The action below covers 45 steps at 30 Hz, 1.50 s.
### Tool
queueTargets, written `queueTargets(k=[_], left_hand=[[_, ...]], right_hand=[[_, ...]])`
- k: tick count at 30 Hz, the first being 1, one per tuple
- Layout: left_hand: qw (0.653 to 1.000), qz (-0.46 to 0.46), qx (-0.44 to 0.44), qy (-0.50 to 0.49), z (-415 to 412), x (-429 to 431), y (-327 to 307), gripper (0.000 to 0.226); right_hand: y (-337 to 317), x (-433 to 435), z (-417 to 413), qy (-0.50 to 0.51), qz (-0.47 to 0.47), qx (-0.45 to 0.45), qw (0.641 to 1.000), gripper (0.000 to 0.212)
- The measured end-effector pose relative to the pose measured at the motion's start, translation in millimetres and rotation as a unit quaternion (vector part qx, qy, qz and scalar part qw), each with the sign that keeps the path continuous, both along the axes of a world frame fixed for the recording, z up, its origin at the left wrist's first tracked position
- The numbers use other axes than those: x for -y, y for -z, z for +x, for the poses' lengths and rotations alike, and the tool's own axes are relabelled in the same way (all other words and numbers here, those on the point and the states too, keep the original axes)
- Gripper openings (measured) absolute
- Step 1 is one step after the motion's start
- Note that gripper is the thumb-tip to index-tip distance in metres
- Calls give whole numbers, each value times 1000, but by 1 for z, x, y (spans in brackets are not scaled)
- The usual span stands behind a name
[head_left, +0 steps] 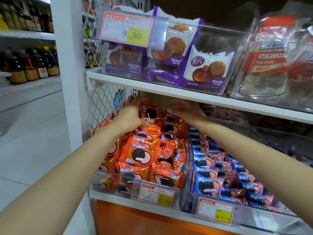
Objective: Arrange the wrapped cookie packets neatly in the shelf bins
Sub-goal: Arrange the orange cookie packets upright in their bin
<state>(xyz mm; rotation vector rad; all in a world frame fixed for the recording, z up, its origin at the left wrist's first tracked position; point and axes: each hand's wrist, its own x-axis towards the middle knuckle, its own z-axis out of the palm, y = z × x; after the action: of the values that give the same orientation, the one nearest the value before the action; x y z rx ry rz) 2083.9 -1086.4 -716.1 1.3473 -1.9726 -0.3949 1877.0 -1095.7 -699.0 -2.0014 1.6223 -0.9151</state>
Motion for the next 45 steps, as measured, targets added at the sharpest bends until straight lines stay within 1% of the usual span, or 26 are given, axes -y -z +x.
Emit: queueTargets(k=[1, 2, 4, 5, 7, 8, 9, 10, 11, 13, 16, 19, 22, 24, 26, 28, 32, 34, 36, 38, 41, 44, 45], left_hand=[[1000, -6, -15, 13, -3, 0, -2, 77], [999, -12, -36, 29, -6, 0, -4, 78], [995, -22, -79, 47, -16, 0, -8, 81], [994, -20, -91, 50, -21, 0, -10, 82], [994, -10, -94, 62, -31, 2, -12, 75], [995, -8, -77, 62, -34, 4, -11, 68], [998, -7, -42, 53, -36, 5, -11, 59], [999, -1, 12, 42, -37, 6, -9, 51], [996, 11, 75, 43, -39, 6, -7, 43], [977, 42, 192, 77, -43, 5, -1, 35], [946, 68, 299, 107, -51, 4, 4, 44], [919, 92, 365, 115, -55, 5, 1, 55], [904, 115, 392, 125, -59, 7, -3, 63], [906, 141, 378, 129, -61, 9, -3, 66], [910, 155, 362, 129, -65, 10, -3, 69], [914, 163, 348, 131, -68, 8, -3, 70], [919, 151, 342, 122, -70, 4, -4, 72], [926, 143, 329, 120, -67, 2, -5, 74], [940, 164, 264, 138, -63, 2, -6, 74], [955, 171, 197, 145, -60, 0, -8, 70], [979, 125, 111, 117, -55, 5, -9, 67], [995, 81, 9, 53, -43, 9, -18, 71], [997, 59, -27, 32, -37, 10, -21, 68]], right_hand=[[-3, -4, 4, -13, 33, 67, 997, 62], [-5, -7, 8, -29, 58, 99, 993, 62], [-7, -14, 12, -65, 80, 115, 988, 40], [-9, -17, 13, -66, 77, 130, 986, 36], [-10, -17, 8, -19, 36, 155, 987, 44], [-10, -14, 2, 3, 19, 173, 985, 49], [-10, -14, -5, 9, 14, 203, 979, 51], [-11, -13, -12, 3, 15, 228, 974, 52], [-12, -13, -20, 1, 13, 232, 973, 51], [-12, -13, -33, 10, 7, 205, 979, 46], [-8, -15, -46, 25, 24, 203, 979, 32], [-5, -20, -54, 83, 16, 210, 974, 44], [-3, -26, -58, 115, 20, 202, 973, 49], [-1, -30, -60, 116, 11, 169, 979, 54], [2, -31, -61, 113, 4, 153, 982, 53], [5, -32, -63, 116, 16, 154, 981, 47], [9, -35, -62, 112, 36, 145, 982, 26], [10, -36, -58, 106, 30, 160, 981, 23], [11, -35, -56, 111, 14, 191, 975, 29], [11, -35, -52, 114, -2, 209, 971, 30], [9, -34, -46, 112, -9, 200, 973, 26], [9, -28, -41, 107, -18, 202, 973, 25], [10, -27, -39, 101, -17, 201, 974, 25]])
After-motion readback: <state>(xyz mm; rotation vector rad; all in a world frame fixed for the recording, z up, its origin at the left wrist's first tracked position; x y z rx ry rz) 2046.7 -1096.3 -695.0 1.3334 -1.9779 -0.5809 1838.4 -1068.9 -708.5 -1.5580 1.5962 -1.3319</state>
